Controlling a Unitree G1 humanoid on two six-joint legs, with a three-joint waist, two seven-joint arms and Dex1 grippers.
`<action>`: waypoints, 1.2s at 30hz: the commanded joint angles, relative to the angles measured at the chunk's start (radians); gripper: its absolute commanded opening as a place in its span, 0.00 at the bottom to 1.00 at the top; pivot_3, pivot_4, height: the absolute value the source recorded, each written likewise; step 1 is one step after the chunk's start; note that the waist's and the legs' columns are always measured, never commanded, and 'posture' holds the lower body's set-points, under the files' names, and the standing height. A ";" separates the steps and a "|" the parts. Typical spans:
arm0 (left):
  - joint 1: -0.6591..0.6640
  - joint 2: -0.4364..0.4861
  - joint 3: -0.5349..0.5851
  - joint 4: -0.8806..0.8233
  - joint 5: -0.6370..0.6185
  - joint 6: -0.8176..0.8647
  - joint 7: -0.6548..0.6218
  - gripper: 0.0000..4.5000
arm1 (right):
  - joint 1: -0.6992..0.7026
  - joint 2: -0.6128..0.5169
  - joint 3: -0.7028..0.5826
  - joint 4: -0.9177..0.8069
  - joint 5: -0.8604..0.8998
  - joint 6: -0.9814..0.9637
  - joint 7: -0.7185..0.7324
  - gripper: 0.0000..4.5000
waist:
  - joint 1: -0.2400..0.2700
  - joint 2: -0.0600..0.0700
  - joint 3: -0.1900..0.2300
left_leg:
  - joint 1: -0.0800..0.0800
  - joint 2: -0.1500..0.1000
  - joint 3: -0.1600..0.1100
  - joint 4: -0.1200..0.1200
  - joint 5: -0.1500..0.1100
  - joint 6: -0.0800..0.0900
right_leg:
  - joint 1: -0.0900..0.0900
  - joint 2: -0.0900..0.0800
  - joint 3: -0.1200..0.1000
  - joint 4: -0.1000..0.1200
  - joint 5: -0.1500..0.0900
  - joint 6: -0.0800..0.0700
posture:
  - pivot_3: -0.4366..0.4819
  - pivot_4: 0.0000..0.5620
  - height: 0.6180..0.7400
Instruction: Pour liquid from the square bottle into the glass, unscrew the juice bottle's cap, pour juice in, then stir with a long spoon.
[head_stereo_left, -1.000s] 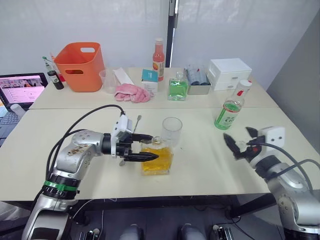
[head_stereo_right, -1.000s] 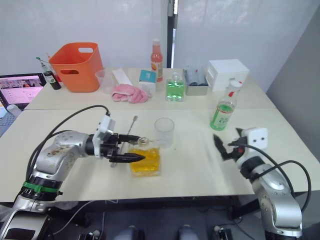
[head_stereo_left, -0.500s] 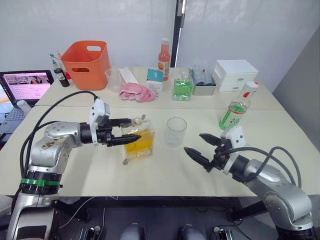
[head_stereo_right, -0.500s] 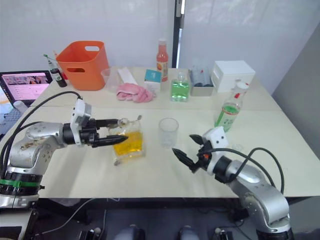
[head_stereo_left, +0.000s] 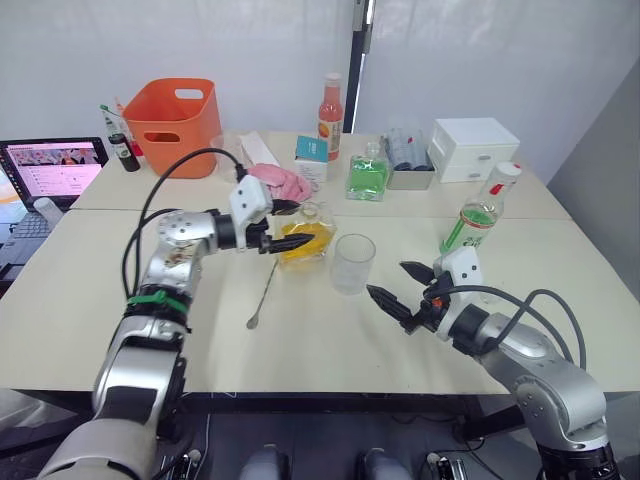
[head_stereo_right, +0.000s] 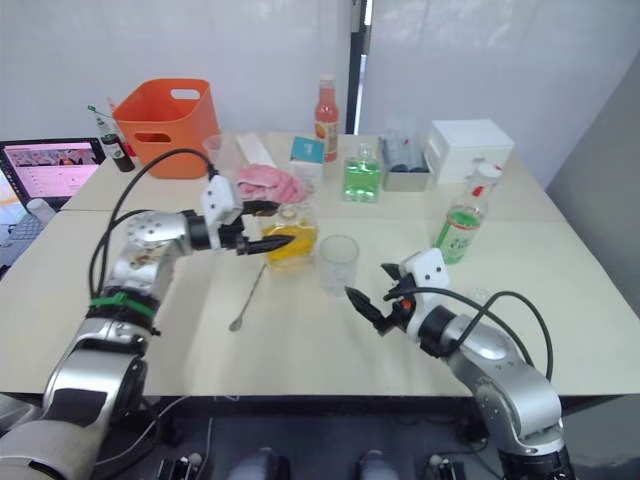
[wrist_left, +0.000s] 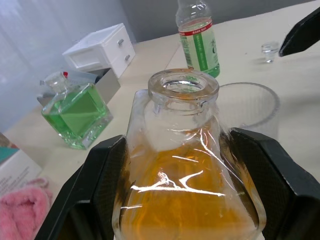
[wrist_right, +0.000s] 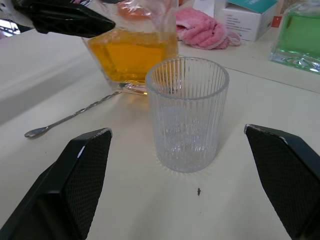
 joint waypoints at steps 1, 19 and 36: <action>-0.125 -0.023 0.023 0.097 0.039 -0.216 0.083 0.62 | -0.003 0.001 -0.032 -0.051 0.008 -0.010 -0.010 1.00 | -0.001 0.000 0.000 | 0.000 0.000 0.000 0.000 0.000 0.000 | 0.000 0.000 0.000 0.000 0.000 0.000 | 0.48 0.27 0.79; -0.275 -0.041 -0.134 0.370 0.419 -0.573 0.476 0.62 | 0.005 0.022 -0.043 -0.087 0.034 0.000 -0.058 1.00 | 0.001 0.000 0.000 | -0.002 0.000 -0.001 0.000 0.000 0.000 | -0.001 0.000 -0.001 0.001 0.001 0.001 | 0.48 0.27 0.79; -0.292 -0.038 -0.240 0.389 0.612 -0.664 0.750 0.62 | 0.038 0.025 -0.058 -0.123 0.046 0.009 -0.089 1.00 | 0.001 0.000 0.000 | -0.003 0.000 -0.001 0.000 0.000 0.000 | -0.001 0.000 -0.002 0.002 0.001 0.001 | 0.48 0.27 0.79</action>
